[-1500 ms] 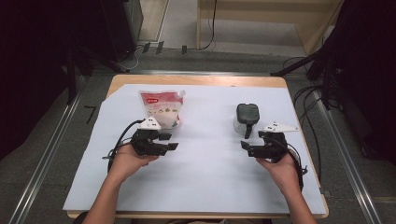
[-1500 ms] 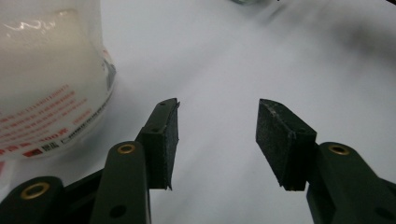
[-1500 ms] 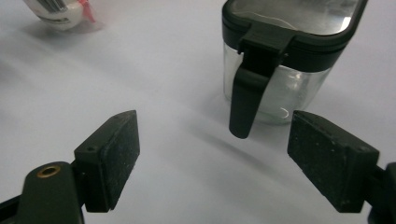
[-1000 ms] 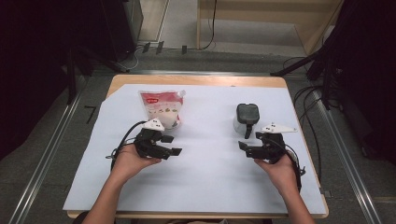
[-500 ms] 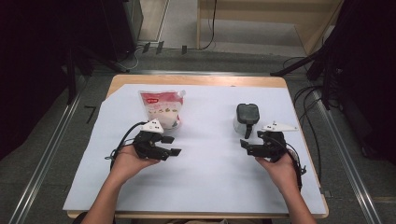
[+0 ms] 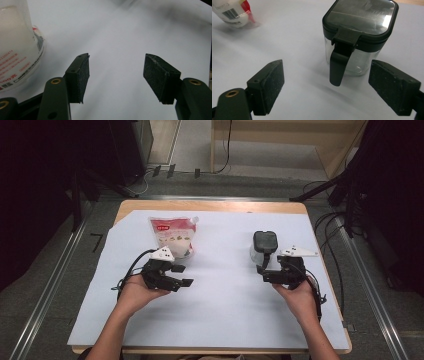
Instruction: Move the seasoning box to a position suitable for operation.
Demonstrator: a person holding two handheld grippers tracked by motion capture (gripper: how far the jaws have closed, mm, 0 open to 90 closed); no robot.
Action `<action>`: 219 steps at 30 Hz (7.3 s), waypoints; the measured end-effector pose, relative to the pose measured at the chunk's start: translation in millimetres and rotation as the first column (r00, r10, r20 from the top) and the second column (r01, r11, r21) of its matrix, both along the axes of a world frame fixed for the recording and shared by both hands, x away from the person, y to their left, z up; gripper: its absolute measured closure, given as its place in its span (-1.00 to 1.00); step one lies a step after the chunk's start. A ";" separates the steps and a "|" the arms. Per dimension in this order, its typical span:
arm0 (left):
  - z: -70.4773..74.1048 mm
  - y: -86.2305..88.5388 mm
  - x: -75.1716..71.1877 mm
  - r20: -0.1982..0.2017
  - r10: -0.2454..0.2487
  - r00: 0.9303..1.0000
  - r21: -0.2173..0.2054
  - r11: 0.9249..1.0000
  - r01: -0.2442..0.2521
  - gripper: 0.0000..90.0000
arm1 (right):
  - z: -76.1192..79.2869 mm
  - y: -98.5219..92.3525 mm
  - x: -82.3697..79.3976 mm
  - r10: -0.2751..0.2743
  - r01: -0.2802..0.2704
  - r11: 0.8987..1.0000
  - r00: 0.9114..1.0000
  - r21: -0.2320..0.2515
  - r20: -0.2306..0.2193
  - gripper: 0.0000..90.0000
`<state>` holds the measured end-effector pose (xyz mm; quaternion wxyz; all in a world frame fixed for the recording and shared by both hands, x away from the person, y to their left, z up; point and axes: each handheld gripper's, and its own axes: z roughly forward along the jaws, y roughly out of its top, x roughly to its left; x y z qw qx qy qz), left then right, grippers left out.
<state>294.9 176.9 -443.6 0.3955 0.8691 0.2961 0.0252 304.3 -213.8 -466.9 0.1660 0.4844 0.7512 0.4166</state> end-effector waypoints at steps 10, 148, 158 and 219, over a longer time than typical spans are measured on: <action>0.8 -0.1 5.3 -0.002 0.003 1.000 0.006 1.000 -0.003 -0.13 | 1.3 9.2 21.5 -0.092 0.093 0.995 0.996 -0.041 0.006 -0.97; -13.0 -13.7 3.1 -0.028 -0.006 1.000 0.034 0.999 0.007 -0.07 | -17.8 131.2 -9.7 0.309 -0.304 0.947 0.950 -0.105 0.036 -0.68; -11.5 -16.1 5.2 -0.032 -0.015 0.999 0.034 0.999 0.016 -0.09 | 3.6 123.8 -10.6 0.322 -0.322 0.944 0.947 -0.078 -0.005 -0.70; -14.8 -40.5 26.2 -0.048 -0.167 0.985 0.009 0.986 0.167 -0.24 | -24.4 73.8 -53.7 0.379 -0.377 0.925 0.919 0.034 -0.113 1.00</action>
